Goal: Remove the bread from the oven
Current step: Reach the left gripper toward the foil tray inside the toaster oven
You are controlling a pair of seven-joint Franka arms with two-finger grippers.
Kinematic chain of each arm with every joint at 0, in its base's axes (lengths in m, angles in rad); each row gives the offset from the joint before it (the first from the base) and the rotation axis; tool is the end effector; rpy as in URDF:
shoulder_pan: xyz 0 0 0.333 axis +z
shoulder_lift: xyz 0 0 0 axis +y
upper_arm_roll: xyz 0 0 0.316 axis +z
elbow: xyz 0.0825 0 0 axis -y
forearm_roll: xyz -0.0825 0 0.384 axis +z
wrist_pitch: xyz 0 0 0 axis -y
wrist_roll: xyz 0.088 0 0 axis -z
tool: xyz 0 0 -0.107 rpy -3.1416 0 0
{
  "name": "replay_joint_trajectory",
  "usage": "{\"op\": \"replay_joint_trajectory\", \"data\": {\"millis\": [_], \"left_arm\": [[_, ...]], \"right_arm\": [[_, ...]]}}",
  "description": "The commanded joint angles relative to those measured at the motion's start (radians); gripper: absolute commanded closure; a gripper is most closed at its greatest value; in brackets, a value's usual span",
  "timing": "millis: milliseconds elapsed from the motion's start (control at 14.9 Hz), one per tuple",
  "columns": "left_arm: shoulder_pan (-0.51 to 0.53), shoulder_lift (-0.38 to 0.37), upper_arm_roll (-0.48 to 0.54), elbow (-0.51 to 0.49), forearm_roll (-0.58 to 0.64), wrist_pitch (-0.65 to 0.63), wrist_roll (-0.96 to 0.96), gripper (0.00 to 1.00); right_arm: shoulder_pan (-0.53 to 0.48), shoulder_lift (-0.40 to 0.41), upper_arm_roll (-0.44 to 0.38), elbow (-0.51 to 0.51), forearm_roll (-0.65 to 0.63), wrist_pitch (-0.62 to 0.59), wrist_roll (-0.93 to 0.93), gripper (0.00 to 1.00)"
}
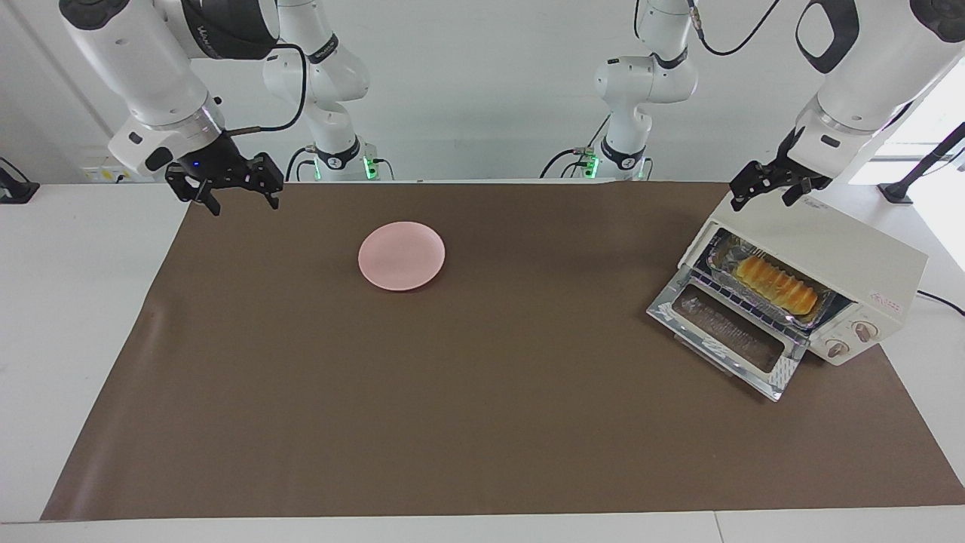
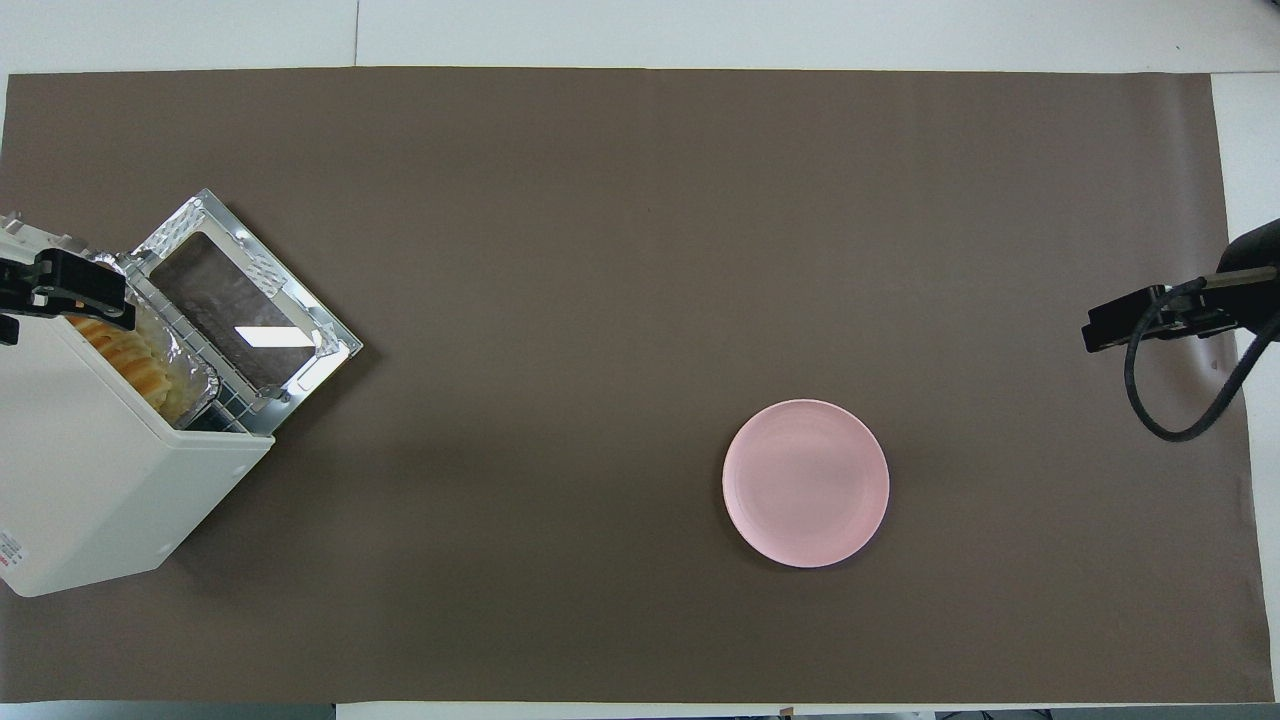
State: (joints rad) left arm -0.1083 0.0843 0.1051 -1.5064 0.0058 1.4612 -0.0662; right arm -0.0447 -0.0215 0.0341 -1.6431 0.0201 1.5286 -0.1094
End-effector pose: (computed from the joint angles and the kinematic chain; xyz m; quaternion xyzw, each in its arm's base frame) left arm 0.5677 -0.0037 0.5986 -0.9974 -0.0317 0.0642 0.0095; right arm 0.5411 -0.0033 0.5989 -0.9977 -0.0493 0.0458 0.0125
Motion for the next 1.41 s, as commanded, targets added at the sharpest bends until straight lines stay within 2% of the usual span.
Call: {"op": "replay_joint_trajectory", "data": {"millis": [0, 134, 269, 403, 537, 604, 739, 940, 1208, 1343], "left_arm": [[0.013, 0.225, 0.062, 0.208, -0.02, -0.039, -0.038, 0.0], [0.002, 0.313, 0.114, 0.264, -0.02, -0.021, -0.122, 0.0], [-0.008, 0.377, 0.125, 0.285, -0.017, 0.013, -0.234, 0.0], [-0.039, 0.422, 0.148, 0.298, -0.017, 0.031, -0.39, 0.0], [-0.07, 0.436, 0.157, 0.293, 0.005, 0.06, -0.469, 0.0], [-0.088, 0.437, 0.16, 0.279, 0.046, 0.086, -0.504, 0.0], [-0.094, 0.413, 0.16, 0.183, 0.065, 0.142, -0.59, 0.0], [-0.117, 0.359, 0.16, 0.066, 0.097, 0.162, -0.624, 0.0], [-0.154, 0.283, 0.16, -0.125, 0.118, 0.281, -0.69, 0.0], [-0.159, 0.27, 0.16, -0.164, 0.128, 0.318, -0.692, 0.0]], "right_arm": [[-0.012, -0.017, 0.004, -0.011, 0.015, -0.013, -0.026, 0.0], [-0.012, -0.017, 0.006, -0.011, 0.017, -0.013, -0.026, 0.0], [-0.012, -0.017, 0.006, -0.011, 0.017, -0.013, -0.026, 0.0], [-0.012, -0.017, 0.004, -0.011, 0.017, -0.013, -0.026, 0.0], [-0.012, -0.017, 0.006, -0.011, 0.017, -0.013, -0.026, 0.0], [-0.012, -0.017, 0.004, -0.011, 0.017, -0.013, -0.026, 0.0], [-0.012, -0.017, 0.006, -0.011, 0.017, -0.013, -0.026, 0.0], [-0.012, -0.017, 0.006, -0.011, 0.017, -0.013, -0.026, 0.0], [-0.012, -0.017, 0.006, -0.011, 0.017, -0.013, -0.026, 0.0], [-0.012, -0.017, 0.004, -0.011, 0.015, -0.013, -0.026, 0.0]]}}
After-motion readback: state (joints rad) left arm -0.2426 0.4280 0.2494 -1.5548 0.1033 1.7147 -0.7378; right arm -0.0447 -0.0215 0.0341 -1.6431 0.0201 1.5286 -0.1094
